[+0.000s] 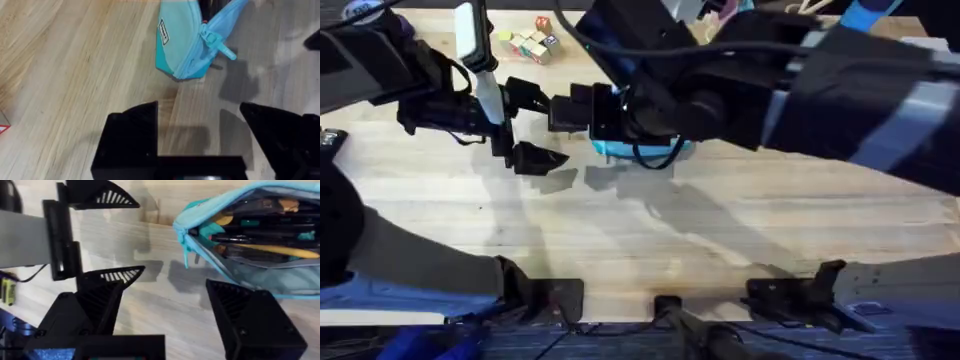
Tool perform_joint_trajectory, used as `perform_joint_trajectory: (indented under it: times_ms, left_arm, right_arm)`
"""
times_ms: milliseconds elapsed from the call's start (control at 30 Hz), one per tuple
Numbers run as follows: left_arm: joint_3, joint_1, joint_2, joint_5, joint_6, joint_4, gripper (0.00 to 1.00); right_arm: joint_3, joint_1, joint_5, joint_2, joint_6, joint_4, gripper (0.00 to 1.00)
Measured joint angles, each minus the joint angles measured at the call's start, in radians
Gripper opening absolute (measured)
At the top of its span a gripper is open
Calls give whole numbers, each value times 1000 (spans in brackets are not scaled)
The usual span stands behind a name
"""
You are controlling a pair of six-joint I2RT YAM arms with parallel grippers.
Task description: Unzip the bag, pick up the pens from the table one at a time and place them inside, then zip the bag closed.
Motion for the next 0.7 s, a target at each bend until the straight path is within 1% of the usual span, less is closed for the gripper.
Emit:
perform_joint_trajectory:
  times_ms: [167,333,700]
  left_arm:
    - [0,0,0,0,0,0,993]
    - [0,0,0,0,0,0,993]
    - [0,0,0,0,0,1,993]
  right_arm:
    - [0,0,11,38,1,26,997]
    - [0,0,26,45,4,76,997]
    - [0,1,29,108,4,103,997]
